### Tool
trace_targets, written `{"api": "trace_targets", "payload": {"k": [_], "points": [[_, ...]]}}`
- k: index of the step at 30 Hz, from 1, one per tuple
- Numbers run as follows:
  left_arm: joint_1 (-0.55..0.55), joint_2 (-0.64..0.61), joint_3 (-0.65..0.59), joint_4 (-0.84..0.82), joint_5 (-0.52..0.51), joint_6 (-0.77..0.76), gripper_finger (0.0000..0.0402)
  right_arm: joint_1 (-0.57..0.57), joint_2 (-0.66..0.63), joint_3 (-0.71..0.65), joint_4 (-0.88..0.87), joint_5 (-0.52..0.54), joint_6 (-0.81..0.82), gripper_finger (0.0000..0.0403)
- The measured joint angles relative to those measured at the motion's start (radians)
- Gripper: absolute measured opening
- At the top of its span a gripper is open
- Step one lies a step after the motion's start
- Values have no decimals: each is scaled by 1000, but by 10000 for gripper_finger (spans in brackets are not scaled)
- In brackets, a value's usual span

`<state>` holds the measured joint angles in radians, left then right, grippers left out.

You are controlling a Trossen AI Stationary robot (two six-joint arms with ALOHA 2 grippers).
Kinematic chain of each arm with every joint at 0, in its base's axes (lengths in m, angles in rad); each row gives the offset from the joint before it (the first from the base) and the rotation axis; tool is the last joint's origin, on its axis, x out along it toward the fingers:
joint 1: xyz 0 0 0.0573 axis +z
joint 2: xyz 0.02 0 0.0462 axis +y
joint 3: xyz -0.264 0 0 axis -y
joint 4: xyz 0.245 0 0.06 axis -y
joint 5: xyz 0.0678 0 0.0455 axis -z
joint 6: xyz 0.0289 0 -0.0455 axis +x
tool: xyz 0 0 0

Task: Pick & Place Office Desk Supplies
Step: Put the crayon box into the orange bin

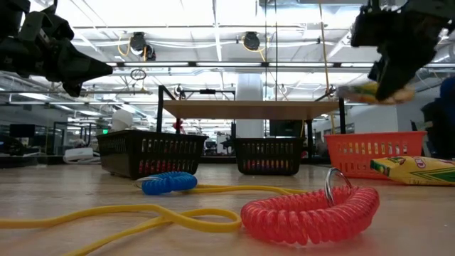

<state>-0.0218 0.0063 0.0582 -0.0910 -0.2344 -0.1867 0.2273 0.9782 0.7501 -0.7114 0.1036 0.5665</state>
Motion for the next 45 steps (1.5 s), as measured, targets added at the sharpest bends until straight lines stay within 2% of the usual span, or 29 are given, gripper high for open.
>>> {"api": "trace_targets", "payload": {"k": [8,18,28,32,35,39,45], "points": [[0,0,0,0,0,-7,24,47,150,-5,24,53,111,67],[0,0,0,0,0,-6,24,63,308,-5,82,52,154,67],[0,0,0,0,0,-5,24,63,337,-6,83,49,148,70],[0,0,0,0,0,-3,24,66,337,-6,89,23,96,69],[0,0,0,0,0,-3,24,76,337,-6,91,13,75,88],[0,0,0,0,0,-3,24,76,330,-6,87,-4,75,140],[0,0,0,0,0,-3,24,74,238,-6,83,-48,19,201]]}}
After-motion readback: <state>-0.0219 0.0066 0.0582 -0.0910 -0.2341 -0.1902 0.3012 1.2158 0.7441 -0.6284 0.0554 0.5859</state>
